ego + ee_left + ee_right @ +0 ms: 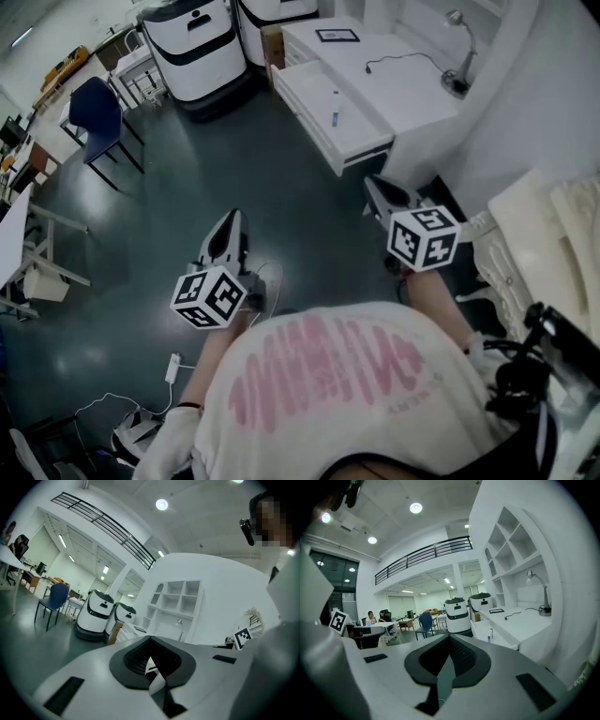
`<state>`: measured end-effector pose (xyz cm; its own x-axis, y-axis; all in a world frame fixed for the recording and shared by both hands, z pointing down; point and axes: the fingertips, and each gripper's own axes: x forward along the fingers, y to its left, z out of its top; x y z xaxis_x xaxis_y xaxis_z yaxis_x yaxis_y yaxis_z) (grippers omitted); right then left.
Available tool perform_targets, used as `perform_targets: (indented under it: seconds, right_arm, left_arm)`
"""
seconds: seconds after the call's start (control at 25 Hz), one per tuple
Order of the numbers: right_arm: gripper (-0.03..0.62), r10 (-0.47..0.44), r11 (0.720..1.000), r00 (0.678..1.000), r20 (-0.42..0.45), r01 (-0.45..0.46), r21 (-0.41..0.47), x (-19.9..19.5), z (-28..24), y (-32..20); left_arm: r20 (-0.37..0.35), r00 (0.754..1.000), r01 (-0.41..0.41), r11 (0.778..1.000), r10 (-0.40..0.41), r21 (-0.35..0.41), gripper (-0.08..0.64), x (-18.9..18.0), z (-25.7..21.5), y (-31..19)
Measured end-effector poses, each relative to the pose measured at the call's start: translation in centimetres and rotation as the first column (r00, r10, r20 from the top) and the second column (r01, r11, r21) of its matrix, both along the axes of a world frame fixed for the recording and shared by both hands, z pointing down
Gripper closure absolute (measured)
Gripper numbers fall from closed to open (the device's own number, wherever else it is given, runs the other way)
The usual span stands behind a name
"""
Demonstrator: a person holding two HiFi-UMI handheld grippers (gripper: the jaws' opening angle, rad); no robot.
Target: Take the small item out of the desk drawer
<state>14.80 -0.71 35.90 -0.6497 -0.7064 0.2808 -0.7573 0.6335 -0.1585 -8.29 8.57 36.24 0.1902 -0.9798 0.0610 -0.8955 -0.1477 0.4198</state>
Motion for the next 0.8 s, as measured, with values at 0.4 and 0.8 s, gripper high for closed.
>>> perform_targets:
  seconds: [0.4,0.8]
  right_arm:
    - [0.575,0.006,0.986,1.000,-0.027,-0.011,-0.167,-0.5,6.9,-6.4]
    - [0.575,0.064,0.977,0.997,-0.036,-0.070,-0.202,-3.7,7.6,-18.2]
  left_arm:
    - [-0.022,1.000,0.009,0.994,-0.012,-0.107,0.531,-0.9,4.3,-6.9]
    - [-0.047,0.998,-0.053,0.990,0.047,-0.129,0.531,-4.4,4.7,-20.1]
